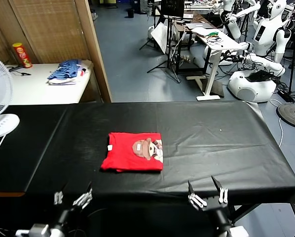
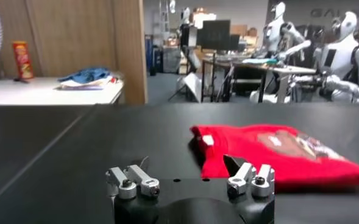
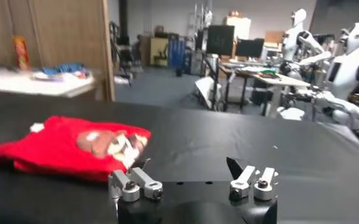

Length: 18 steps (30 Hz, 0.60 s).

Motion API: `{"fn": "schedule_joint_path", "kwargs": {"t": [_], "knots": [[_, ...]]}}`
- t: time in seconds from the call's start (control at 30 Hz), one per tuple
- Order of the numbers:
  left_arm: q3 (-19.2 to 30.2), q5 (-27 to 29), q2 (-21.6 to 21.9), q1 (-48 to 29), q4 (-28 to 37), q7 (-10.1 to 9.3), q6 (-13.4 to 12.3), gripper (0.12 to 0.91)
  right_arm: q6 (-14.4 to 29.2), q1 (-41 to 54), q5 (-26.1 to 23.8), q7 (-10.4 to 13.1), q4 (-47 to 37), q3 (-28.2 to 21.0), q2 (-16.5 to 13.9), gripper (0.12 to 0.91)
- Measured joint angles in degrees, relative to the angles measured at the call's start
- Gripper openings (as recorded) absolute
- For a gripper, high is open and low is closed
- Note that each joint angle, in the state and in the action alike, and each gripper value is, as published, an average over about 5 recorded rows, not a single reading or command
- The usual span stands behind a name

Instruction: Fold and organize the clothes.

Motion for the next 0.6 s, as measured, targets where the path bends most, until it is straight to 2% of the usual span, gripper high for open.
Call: {"fn": "schedule_joint_path", "kwargs": {"t": [0.2, 0.6], "knots": [[-2.0, 1.1, -1.1, 4.6, -1.5, -0.04, 2.0, 0.798, -3.9, -4.0, 0.1, 2.4, 0.9, -0.3, 0.2, 0.798], [-2.7, 0.2, -1.6, 6.2, -2.9, 0.62, 3.5, 0.798, -4.6, -5.7, 0.2, 2.7, 1.3, -0.3, 0.3, 0.798]]}}
